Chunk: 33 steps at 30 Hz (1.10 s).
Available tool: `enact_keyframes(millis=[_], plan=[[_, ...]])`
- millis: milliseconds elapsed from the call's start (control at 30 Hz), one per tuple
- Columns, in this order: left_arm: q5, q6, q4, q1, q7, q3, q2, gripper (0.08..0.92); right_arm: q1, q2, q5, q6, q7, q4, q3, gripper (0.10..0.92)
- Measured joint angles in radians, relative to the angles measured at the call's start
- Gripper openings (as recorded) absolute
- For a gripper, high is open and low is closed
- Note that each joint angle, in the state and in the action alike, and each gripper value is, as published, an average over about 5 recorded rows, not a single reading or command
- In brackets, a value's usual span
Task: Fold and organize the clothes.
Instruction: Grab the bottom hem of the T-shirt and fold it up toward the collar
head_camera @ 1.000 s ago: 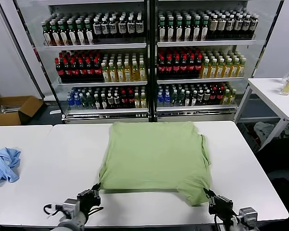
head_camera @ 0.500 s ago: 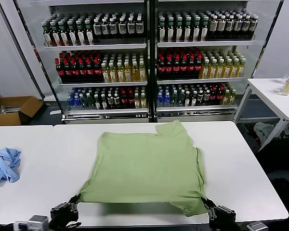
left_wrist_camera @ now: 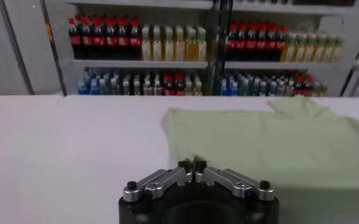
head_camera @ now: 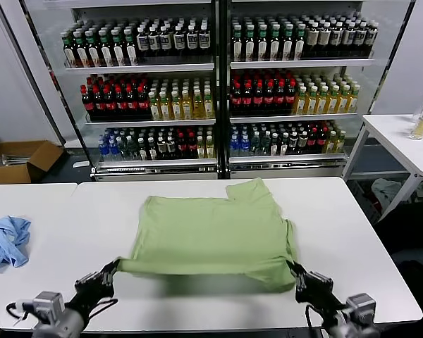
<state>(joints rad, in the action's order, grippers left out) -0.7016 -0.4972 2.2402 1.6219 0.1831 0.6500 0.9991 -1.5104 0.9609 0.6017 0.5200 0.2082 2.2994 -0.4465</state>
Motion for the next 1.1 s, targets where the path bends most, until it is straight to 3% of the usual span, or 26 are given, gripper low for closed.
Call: enact_keyframes(millis=[500, 633, 900, 1100], plan=[[0.012, 0.066, -0.287, -0.295, -0.110, -0.138, 0.005, 0.094, 0.165, 0.030, -0.046, 0.012, 0.013, -0.156, 0.114, 0.107], [0.034, 0.069, -0.352, -0.347, -0.128, -0.169, 0.013, 0.189, 0.196, 0.047, -0.058, 0.018, 0.025, -0.193, 0.140, 0.143], [0.086, 0.084, -0.472, -0.405, -0.138, -0.199, 0.026, 0.414, 0.207, 0.046, -0.059, 0.026, 0.038, -0.206, 0.144, 0.354], [0.066, 0.079, -0.456, -0.382, -0.125, -0.177, -0.001, 0.588, 0.149, 0.021, -0.038, 0.030, 0.034, -0.174, 0.088, 0.528]])
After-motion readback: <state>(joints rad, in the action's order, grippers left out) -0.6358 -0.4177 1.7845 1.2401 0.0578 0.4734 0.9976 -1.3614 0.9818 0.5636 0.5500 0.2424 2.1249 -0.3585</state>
